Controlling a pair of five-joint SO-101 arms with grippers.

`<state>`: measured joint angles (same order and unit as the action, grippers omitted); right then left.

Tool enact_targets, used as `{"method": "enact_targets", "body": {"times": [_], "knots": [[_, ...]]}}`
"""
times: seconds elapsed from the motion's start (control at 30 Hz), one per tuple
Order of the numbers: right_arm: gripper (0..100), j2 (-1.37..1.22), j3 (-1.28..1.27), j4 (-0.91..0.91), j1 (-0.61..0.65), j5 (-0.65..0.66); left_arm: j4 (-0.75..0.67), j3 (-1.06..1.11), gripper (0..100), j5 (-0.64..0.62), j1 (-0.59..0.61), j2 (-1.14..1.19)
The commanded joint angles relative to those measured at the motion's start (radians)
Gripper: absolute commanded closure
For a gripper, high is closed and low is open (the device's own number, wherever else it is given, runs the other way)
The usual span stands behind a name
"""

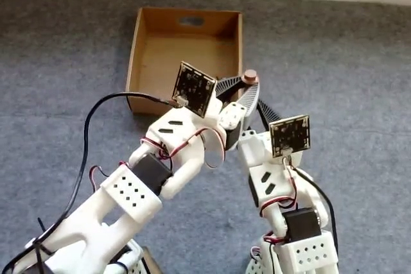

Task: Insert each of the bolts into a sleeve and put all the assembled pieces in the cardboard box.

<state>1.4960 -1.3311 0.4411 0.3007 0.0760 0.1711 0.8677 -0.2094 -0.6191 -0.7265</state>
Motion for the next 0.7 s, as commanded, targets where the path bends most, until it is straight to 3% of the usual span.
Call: {"method": "enact_targets", "body": {"times": [0.0, 0.27, 0.47, 0.67], "knots": [[99.3, 0.013, 0.012, -0.018, -0.019, -0.012, 0.057, -0.002, 99, 0.003, -0.005, -0.005], [99.3, 0.013, 0.012, -0.018, -0.018, -0.012, 0.118, -0.002, 98, 0.003, -0.013, -0.007], [99.3, 0.013, 0.012, -0.018, -0.018, -0.012, 0.150, -0.001, 86, -0.038, -0.013, -0.007], [99.3, 0.013, 0.012, -0.018, -0.018, -0.012, 0.150, -0.016, 86, -0.071, 0.008, -0.007]]}}
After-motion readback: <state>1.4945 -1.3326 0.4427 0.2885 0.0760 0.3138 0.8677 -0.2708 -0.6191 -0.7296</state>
